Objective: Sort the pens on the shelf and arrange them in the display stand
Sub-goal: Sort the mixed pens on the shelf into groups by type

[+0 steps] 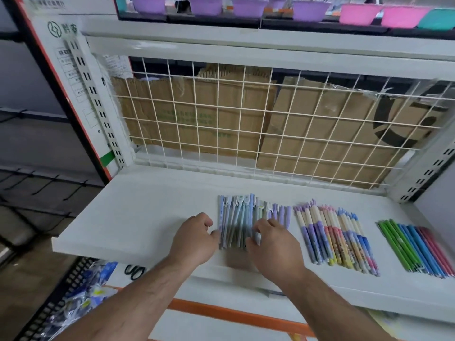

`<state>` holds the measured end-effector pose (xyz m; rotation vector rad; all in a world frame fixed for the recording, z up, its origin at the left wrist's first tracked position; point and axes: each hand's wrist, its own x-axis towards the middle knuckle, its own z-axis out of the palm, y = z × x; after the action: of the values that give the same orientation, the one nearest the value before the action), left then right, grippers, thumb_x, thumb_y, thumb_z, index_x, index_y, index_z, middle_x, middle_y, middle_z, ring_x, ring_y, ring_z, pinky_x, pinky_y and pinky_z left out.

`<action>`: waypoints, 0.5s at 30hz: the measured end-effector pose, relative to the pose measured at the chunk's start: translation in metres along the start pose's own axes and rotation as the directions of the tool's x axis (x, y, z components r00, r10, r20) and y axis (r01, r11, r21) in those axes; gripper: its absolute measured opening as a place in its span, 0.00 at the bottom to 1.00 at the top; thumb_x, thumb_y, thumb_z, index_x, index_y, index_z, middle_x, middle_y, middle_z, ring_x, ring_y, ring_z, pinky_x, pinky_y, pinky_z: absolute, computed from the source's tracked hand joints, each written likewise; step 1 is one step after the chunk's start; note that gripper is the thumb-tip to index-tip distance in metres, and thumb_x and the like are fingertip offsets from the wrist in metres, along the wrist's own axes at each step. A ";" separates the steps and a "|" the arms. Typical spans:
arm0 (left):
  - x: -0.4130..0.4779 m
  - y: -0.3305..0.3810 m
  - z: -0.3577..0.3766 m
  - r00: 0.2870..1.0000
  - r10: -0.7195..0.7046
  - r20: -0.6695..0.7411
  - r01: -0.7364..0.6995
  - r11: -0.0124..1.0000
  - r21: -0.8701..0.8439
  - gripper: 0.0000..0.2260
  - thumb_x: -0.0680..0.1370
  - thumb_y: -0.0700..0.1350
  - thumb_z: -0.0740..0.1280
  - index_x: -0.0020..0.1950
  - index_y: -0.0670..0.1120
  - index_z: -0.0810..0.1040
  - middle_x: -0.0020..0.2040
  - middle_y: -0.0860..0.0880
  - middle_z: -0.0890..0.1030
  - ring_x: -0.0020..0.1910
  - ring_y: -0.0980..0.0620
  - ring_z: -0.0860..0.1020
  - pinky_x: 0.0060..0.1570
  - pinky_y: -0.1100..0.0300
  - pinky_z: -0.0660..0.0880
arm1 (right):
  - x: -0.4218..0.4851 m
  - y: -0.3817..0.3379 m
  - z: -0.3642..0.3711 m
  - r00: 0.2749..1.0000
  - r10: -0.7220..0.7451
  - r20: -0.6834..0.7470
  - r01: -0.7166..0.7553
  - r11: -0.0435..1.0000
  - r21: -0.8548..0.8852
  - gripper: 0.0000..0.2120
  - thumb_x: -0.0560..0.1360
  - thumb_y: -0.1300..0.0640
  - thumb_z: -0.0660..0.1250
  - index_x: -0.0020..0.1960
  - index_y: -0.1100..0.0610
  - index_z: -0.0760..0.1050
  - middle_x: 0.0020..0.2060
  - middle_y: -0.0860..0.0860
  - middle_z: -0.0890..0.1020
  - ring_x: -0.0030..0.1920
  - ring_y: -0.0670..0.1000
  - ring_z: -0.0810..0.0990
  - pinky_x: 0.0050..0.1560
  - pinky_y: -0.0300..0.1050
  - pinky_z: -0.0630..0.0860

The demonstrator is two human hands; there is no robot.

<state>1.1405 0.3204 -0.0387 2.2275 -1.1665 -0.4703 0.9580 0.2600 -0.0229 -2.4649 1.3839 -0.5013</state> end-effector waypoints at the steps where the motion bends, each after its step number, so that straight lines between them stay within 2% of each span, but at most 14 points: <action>1: 0.000 0.000 0.000 1.000 -0.002 0.003 0.002 1.000 0.003 0.12 0.77 0.51 0.68 0.58 0.48 0.77 0.53 0.52 0.78 0.51 0.52 0.77 0.51 0.59 0.74 | 0.000 -0.001 0.001 1.000 0.001 0.009 -0.001 1.000 -0.003 0.05 0.78 0.50 0.64 0.50 0.51 0.76 0.44 0.46 0.77 0.38 0.48 0.75 0.34 0.41 0.71; 6: 0.012 -0.001 0.002 1.000 0.004 0.018 -0.006 0.998 0.065 0.13 0.76 0.51 0.67 0.58 0.49 0.77 0.54 0.52 0.79 0.54 0.50 0.77 0.52 0.58 0.74 | 0.009 -0.011 0.001 0.997 0.018 0.075 -0.016 1.000 -0.022 0.08 0.79 0.50 0.63 0.55 0.52 0.76 0.50 0.48 0.78 0.43 0.50 0.78 0.39 0.42 0.74; 10: 0.030 0.003 0.002 0.998 0.022 0.055 -0.028 0.994 0.102 0.12 0.76 0.56 0.67 0.48 0.48 0.76 0.47 0.51 0.80 0.48 0.48 0.78 0.48 0.55 0.75 | 0.029 -0.021 0.007 0.995 0.053 0.087 -0.051 0.999 -0.017 0.08 0.79 0.52 0.61 0.52 0.52 0.77 0.49 0.49 0.79 0.45 0.52 0.79 0.45 0.45 0.77; 12: 0.037 0.003 0.001 0.997 0.026 0.072 -0.036 0.990 0.138 0.13 0.77 0.57 0.66 0.46 0.48 0.76 0.46 0.50 0.80 0.46 0.47 0.78 0.45 0.55 0.75 | 0.038 -0.028 0.013 0.991 0.081 0.108 -0.081 0.997 -0.007 0.08 0.79 0.54 0.60 0.50 0.53 0.78 0.47 0.50 0.81 0.44 0.53 0.80 0.43 0.45 0.78; 15: 0.044 0.002 0.000 0.994 0.044 0.101 -0.064 0.975 0.211 0.08 0.76 0.50 0.65 0.49 0.48 0.78 0.50 0.48 0.81 0.50 0.45 0.79 0.43 0.58 0.72 | 0.049 -0.039 0.021 0.980 0.127 0.154 -0.129 0.992 0.002 0.09 0.78 0.57 0.58 0.44 0.53 0.77 0.42 0.50 0.82 0.41 0.53 0.79 0.37 0.42 0.73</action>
<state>1.1634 0.2826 -0.0394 2.3698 -1.3813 -0.4518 1.0198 0.2390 -0.0183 -2.3312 1.4589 -0.2842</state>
